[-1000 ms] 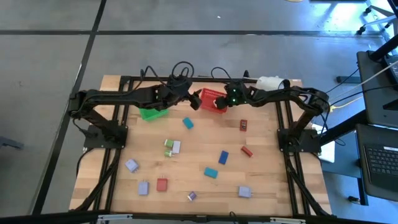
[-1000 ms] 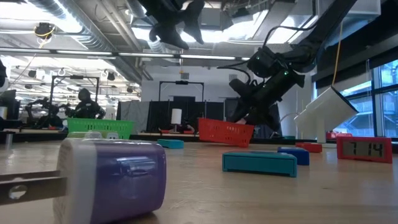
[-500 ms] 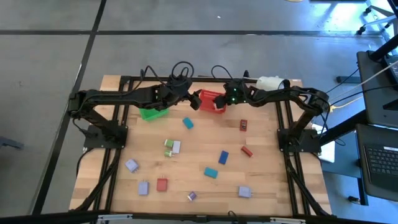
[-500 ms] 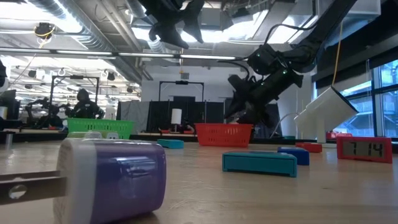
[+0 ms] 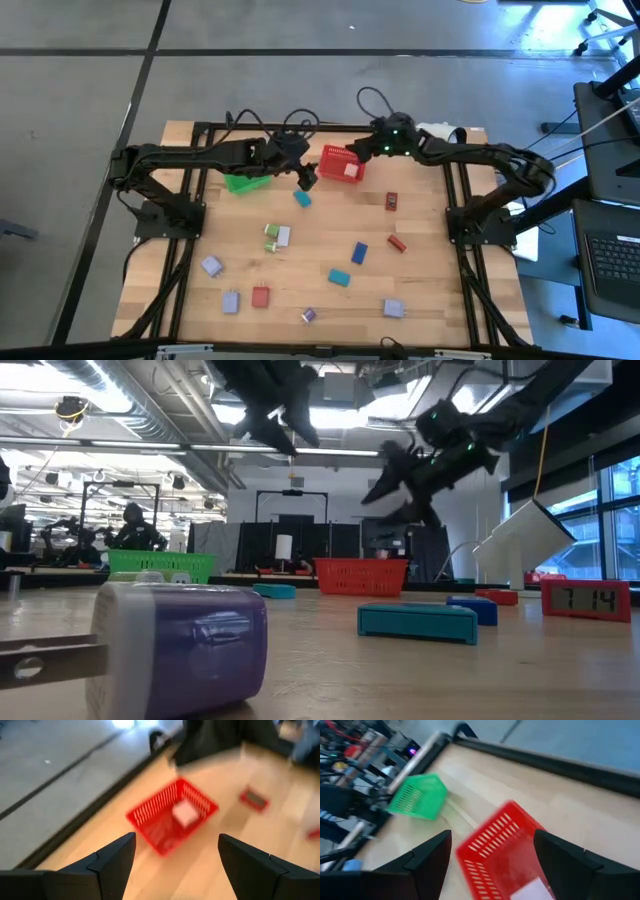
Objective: Pick & Place Office items
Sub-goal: Put the top blue digital clock into the green bin
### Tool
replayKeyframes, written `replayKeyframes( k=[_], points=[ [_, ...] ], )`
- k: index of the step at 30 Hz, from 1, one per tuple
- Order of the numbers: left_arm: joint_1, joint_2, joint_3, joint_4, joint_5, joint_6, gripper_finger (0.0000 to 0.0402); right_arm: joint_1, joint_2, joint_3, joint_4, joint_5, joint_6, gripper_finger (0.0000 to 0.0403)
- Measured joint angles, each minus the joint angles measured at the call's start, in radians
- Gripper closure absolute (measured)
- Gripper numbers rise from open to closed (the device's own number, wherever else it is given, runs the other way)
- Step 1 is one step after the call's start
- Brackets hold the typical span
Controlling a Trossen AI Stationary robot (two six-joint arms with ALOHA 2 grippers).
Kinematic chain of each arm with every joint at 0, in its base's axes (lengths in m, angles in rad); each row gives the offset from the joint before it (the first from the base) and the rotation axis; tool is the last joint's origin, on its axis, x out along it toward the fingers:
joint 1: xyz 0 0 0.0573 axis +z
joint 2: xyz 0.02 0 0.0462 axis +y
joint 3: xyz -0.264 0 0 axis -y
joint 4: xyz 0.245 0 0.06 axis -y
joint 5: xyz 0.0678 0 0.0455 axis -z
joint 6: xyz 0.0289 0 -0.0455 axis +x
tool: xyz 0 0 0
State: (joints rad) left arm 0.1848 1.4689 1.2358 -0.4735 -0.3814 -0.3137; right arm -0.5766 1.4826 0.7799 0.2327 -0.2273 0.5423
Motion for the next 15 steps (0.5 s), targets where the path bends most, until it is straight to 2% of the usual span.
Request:
replayKeyframes(
  k=[3, 10, 15],
  points=[
    [0.000, 0.001, -0.008, -0.063, 0.059, 0.115, 0.0123, 0.000, -0.081, 0.000, -0.021, -0.001, -0.028, 0.0117],
    [0.000, 0.024, -0.097, -0.063, 0.251, 0.700, 0.0123, 0.000, -0.230, 0.000, -0.075, -0.001, -0.063, 0.0117],
    [0.001, 0.093, -0.143, -0.054, 0.344, 0.951, 0.0123, 0.001, -0.284, 0.000, -0.127, -0.001, -0.063, 0.0117]
  ],
)
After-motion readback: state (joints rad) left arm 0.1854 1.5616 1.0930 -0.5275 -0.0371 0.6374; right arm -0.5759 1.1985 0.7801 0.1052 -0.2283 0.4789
